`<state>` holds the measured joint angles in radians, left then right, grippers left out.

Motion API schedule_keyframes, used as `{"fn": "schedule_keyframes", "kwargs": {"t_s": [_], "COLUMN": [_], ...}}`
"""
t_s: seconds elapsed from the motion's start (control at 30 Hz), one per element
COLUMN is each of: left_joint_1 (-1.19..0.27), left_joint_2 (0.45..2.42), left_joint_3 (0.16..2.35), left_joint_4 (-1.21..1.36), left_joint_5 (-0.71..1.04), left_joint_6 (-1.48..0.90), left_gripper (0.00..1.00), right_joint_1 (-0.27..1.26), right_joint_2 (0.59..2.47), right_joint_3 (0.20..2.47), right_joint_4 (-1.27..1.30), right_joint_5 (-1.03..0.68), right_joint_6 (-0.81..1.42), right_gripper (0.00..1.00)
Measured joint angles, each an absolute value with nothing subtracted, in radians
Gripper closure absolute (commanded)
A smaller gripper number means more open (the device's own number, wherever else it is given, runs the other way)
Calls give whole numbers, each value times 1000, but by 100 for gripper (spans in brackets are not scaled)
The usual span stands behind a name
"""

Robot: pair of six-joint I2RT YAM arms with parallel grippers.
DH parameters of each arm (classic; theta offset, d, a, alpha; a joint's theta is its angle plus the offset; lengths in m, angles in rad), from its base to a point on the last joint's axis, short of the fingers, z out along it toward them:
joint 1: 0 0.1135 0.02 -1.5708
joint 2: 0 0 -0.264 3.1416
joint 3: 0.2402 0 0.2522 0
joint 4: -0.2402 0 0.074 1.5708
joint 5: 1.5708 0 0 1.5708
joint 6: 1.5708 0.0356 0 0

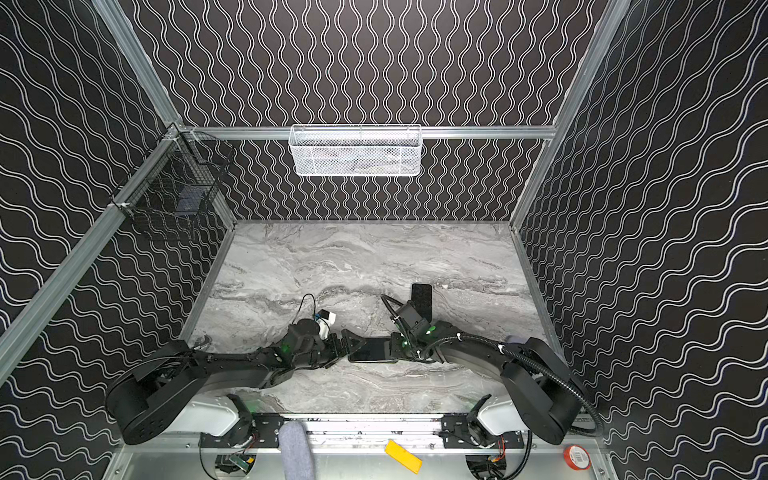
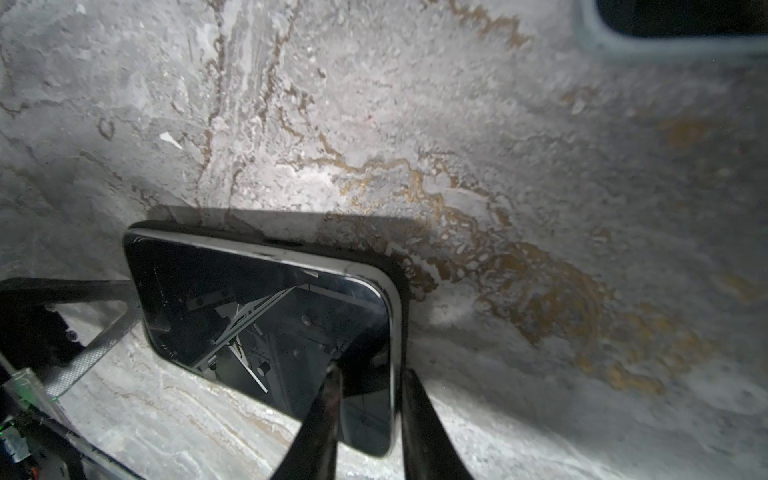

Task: Put the phone into the phone case

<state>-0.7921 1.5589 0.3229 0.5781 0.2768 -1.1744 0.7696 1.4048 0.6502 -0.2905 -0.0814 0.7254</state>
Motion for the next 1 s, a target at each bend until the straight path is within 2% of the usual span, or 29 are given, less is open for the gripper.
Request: {"fn": "schedule_keyframes", "kwargs": {"t_s": [0.2, 0.5, 0.6, 0.73, 1.0], "left_joint_1": [-792, -792, -792, -792, -794], "left_joint_2": [1560, 1566, 1570, 1570, 1568], "left_joint_3": [323, 323, 323, 323, 323], "left_joint_4": [583, 589, 596, 597, 595], "left_joint_5": [271, 270, 270, 270, 274], "left_joint_6": [-1174, -1174, -1174, -1174, -1175], "left_gripper": [2, 2, 2, 2, 2], "right_joint_1": [770, 781, 788, 792, 797], "right_joint_2": [1411, 1417, 1419, 1420, 1404], "right_joint_3": [650, 648, 648, 647, 648], "right_joint_4": [-289, -270, -270, -258, -290], "right_joint_5": [-69, -48, -37, -36, -51], "right_joint_6": [725, 725, 725, 725, 721], "right_gripper": [82, 87, 85, 76, 74]}}
